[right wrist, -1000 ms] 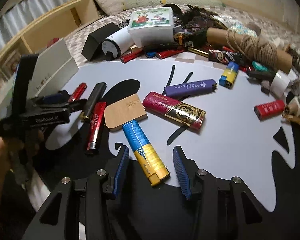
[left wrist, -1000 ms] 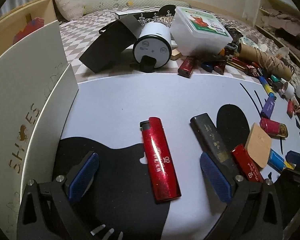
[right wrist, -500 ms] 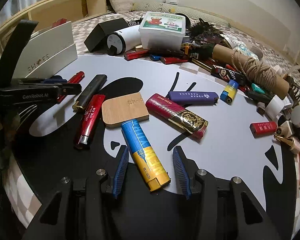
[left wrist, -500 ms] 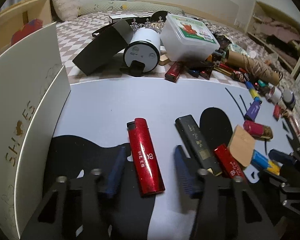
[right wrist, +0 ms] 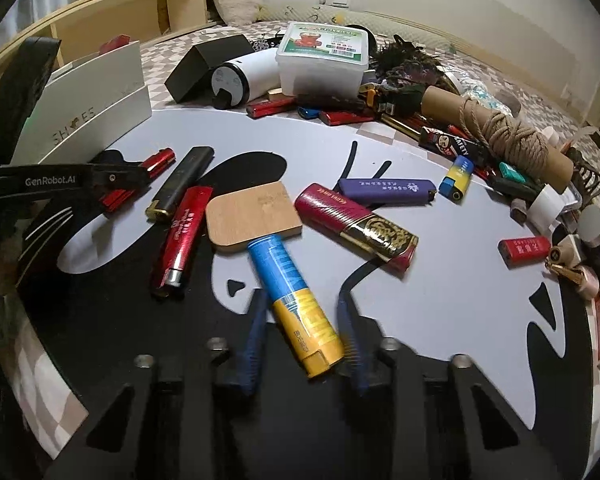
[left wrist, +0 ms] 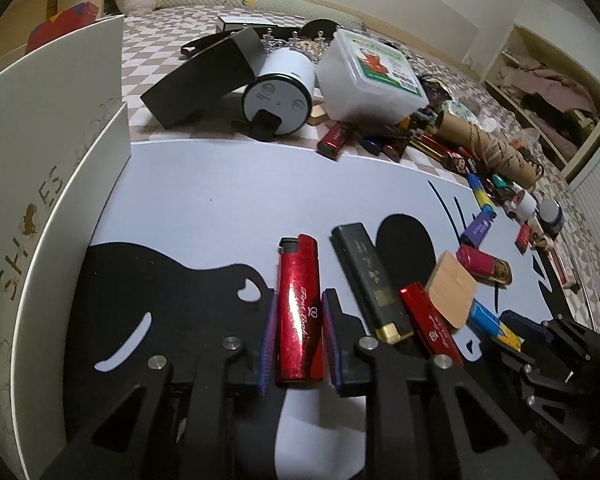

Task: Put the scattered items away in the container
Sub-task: 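Grasp the blue-yellow lighter with the right tool while the left tool grasps the red lighter, then carry the red and blue-yellow lighters in both tools over the white box container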

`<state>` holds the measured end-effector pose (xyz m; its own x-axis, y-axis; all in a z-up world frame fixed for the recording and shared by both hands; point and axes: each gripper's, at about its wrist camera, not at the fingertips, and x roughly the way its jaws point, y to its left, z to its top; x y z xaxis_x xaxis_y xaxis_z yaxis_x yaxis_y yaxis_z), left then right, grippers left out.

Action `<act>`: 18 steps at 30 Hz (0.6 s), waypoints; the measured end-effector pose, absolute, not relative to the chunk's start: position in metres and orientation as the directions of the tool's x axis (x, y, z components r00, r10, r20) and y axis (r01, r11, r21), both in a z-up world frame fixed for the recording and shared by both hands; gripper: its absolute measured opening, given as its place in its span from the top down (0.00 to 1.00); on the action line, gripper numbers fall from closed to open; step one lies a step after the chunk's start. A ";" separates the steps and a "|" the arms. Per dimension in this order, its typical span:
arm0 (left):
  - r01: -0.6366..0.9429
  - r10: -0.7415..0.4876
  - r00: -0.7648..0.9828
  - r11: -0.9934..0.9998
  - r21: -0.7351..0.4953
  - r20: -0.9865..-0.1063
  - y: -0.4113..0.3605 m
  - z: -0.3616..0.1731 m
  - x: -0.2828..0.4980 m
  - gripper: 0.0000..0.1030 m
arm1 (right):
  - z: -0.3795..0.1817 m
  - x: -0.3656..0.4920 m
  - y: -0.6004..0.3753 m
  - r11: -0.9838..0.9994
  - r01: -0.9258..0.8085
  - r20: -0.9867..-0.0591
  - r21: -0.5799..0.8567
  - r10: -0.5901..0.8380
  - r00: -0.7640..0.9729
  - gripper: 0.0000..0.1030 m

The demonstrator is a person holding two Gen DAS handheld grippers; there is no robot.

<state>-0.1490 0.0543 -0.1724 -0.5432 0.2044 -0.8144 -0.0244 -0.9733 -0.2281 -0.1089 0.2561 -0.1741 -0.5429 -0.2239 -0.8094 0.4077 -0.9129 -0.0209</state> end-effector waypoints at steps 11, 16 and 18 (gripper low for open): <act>-0.059 0.216 -0.529 -0.974 -0.218 -0.821 0.059 -0.171 -0.139 0.78 | -0.171 -0.091 0.257 -0.945 0.327 -0.808 0.001 -0.193 -0.557 0.79; -0.063 0.226 -0.528 -0.972 -0.228 -0.819 0.059 -0.169 -0.136 0.78 | -0.166 -0.086 0.263 -0.959 0.280 -0.813 0.056 -0.206 -0.545 0.79; -0.068 0.232 -0.527 -0.970 -0.232 -0.817 0.060 -0.168 -0.134 0.78 | -0.164 -0.085 0.265 -0.963 0.257 -0.813 0.087 -0.218 -0.540 0.79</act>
